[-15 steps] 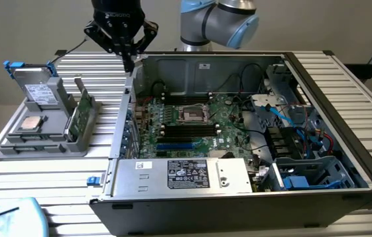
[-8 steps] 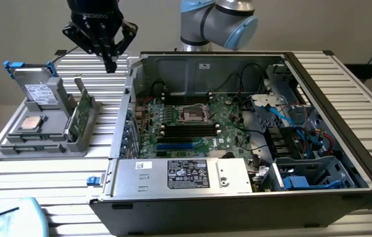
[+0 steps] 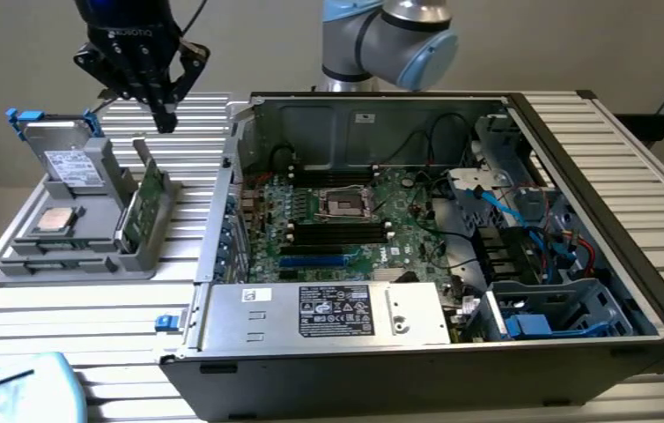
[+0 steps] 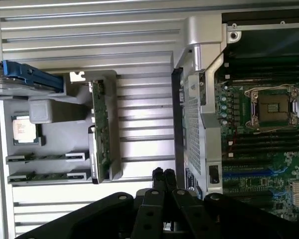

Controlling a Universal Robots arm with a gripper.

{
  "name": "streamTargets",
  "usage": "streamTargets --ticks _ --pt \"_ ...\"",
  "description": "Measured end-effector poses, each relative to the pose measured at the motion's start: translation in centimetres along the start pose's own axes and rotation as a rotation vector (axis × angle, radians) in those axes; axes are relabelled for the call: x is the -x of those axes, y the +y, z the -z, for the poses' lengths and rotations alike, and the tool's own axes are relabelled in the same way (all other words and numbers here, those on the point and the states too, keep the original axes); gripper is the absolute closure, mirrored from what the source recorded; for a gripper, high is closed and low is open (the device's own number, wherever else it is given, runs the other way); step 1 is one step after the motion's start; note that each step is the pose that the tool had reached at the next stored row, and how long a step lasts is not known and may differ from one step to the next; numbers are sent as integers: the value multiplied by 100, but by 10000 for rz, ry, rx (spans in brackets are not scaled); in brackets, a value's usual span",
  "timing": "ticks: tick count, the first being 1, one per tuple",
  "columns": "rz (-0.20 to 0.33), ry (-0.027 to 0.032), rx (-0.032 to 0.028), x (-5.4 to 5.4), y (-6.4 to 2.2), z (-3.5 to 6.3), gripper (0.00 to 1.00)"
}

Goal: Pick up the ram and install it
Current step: 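Reach for the ram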

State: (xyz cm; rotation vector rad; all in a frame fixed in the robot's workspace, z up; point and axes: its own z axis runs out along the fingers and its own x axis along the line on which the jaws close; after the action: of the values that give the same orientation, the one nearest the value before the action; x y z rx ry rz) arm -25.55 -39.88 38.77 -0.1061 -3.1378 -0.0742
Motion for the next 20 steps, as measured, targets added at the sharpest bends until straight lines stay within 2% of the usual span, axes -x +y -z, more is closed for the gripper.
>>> streamTargets --ticks 11,15,20 --pt "39 51 -4 -488 -38 -106 89" --pt "62 103 -7 -636 -50 -152 89" --pt "117 198 -19 -781 -63 -205 89"
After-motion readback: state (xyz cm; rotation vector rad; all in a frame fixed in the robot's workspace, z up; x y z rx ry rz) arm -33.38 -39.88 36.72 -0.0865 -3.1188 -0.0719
